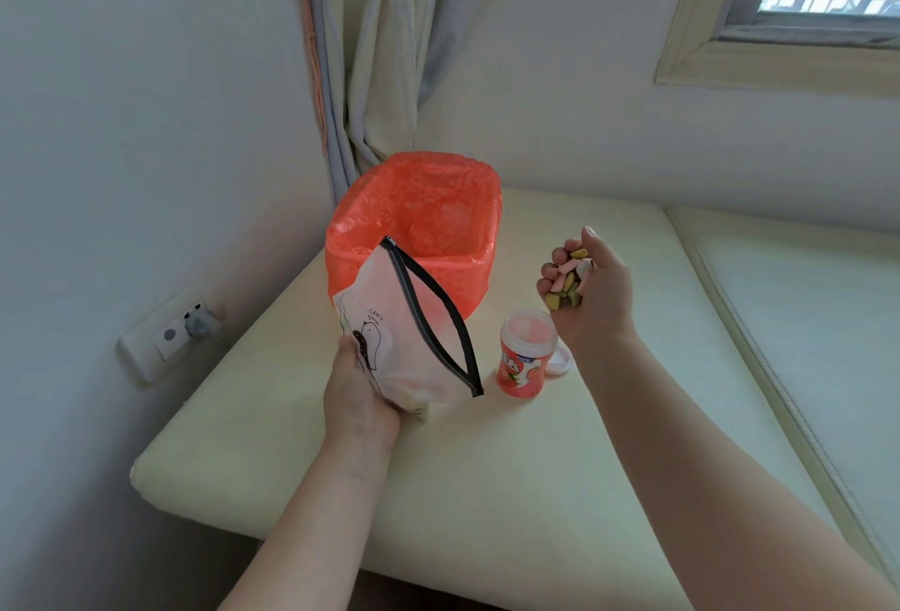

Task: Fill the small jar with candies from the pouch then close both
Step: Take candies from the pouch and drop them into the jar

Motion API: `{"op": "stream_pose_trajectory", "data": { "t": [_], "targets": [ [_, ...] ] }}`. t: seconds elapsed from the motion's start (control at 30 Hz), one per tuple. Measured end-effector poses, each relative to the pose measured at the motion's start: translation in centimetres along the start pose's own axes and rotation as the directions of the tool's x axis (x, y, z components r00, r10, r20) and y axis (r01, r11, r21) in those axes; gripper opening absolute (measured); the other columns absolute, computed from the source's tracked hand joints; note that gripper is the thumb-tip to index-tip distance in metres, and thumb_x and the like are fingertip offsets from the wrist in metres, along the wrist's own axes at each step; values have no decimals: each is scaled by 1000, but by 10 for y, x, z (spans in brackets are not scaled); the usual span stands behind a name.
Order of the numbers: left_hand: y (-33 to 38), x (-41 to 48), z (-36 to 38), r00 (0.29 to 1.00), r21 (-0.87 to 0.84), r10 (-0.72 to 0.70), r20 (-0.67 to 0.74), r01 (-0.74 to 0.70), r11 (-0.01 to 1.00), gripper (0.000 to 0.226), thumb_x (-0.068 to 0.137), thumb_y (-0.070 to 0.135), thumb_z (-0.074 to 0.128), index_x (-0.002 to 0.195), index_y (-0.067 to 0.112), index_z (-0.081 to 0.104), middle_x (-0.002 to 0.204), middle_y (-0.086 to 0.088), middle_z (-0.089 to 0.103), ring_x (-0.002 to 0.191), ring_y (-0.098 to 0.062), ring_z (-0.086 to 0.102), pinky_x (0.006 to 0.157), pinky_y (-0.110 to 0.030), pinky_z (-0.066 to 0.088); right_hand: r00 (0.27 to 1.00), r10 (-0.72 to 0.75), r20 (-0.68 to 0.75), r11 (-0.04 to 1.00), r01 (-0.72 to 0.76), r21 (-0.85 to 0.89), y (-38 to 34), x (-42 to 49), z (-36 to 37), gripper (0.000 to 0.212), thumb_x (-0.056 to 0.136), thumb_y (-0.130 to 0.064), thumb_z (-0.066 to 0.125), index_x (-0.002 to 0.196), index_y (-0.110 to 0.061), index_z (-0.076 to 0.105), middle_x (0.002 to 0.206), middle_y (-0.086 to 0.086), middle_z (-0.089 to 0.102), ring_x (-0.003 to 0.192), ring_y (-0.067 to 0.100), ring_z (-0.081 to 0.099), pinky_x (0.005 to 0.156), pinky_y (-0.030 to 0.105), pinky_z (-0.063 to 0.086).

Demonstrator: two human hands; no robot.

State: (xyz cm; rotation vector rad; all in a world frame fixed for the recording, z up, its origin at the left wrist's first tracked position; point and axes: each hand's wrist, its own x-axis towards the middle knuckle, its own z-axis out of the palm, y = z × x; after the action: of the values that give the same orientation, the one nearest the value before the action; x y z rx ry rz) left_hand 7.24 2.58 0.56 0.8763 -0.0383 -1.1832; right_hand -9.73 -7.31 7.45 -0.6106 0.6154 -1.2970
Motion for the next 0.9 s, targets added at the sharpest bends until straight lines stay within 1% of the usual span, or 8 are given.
{"op": "stream_pose_trajectory", "data": {
  "t": [0.1,0.2,0.27,0.4,0.53,0.67,0.8,0.9],
  "targets": [
    [0,0,0,1000,2,0,9,0,1000,35,97,44,30,85,29,60,91,6,65,85,-22,57,64,-27,36,1000,10,-6,999,-10,-33,0,-2,1,33,91,-26,46,59,-17,49,48,-5,50,42,10,46,45,18,36],
    [0,-1,0,1000,8,4,5,-4,1000,36,97,43,28,85,28,59,92,5,64,83,-23,57,62,-27,35,1000,-21,-9,995,20,-96,2,-3,3,32,92,-23,44,61,-16,49,46,-6,52,41,10,47,46,18,37],
    [0,-2,0,1000,20,9,10,-9,1000,38,97,44,27,84,28,59,88,4,65,76,-23,58,60,-27,35,999,-41,-10,990,39,-135,3,-4,5,32,93,-21,42,62,-16,50,45,-6,53,40,9,47,46,19,37],
    [1,-5,0,1000,85,14,24,-16,996,41,97,46,25,78,27,57,67,5,68,54,-23,58,55,-27,36,998,-67,5,982,66,-175,3,-6,6,32,94,-18,40,65,-15,51,48,-5,54,41,10,48,47,20,37],
    [0,-6,0,1000,58,8,17,-9,998,40,97,45,25,79,28,56,80,4,63,66,-24,54,57,-26,33,995,-98,28,975,102,-198,2,-8,7,30,94,-11,38,69,-14,54,56,0,52,42,11,48,47,19,38],
    [0,-7,1,1000,39,1,15,-1,999,41,97,45,27,77,27,58,62,8,69,67,-24,55,59,-28,33,994,-108,6,976,107,-188,2,-8,9,29,93,-9,38,69,-14,54,58,1,50,43,11,47,44,17,37],
    [-1,-6,0,999,-13,27,26,-27,1000,38,98,41,28,82,27,59,80,6,69,80,-21,59,65,-30,40,993,-116,4,976,115,-185,4,-7,11,29,93,-8,38,68,-13,54,52,-1,51,43,12,45,43,18,36],
    [-1,-5,-1,999,14,27,28,-28,1000,39,98,43,26,82,28,58,93,2,65,84,-27,56,60,-29,35,992,-126,13,967,126,-224,6,-7,12,29,92,-8,39,69,-14,56,52,-2,52,44,11,46,45,18,39]
  ]
}}
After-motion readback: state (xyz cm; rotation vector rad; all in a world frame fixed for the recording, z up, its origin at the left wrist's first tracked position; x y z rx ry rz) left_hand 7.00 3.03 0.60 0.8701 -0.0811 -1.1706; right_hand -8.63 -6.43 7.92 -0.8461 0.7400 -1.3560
